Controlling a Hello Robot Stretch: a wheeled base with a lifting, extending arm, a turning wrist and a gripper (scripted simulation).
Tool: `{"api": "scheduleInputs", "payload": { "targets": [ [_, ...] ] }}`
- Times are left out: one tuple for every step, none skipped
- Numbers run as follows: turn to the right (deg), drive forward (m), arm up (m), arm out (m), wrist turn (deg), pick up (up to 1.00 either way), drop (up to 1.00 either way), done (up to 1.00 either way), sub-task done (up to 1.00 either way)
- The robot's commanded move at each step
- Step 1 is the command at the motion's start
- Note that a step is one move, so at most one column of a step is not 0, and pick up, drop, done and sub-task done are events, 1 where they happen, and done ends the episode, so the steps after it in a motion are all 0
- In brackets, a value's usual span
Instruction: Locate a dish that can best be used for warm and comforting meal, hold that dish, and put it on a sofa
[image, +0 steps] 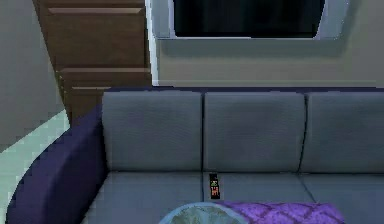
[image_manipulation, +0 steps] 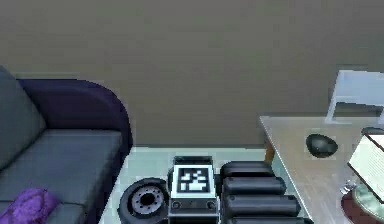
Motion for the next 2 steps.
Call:
{"api": "scheduleInputs", "payload": {
  "targets": [
    [0.0,0.35,0.0,0.0,0.0,0.0,0.0,0.0,0.0],
    [-45.0,0.0,0.0,0.0,0.0,0.0,0.0,0.0,0.0]
  ]
}}
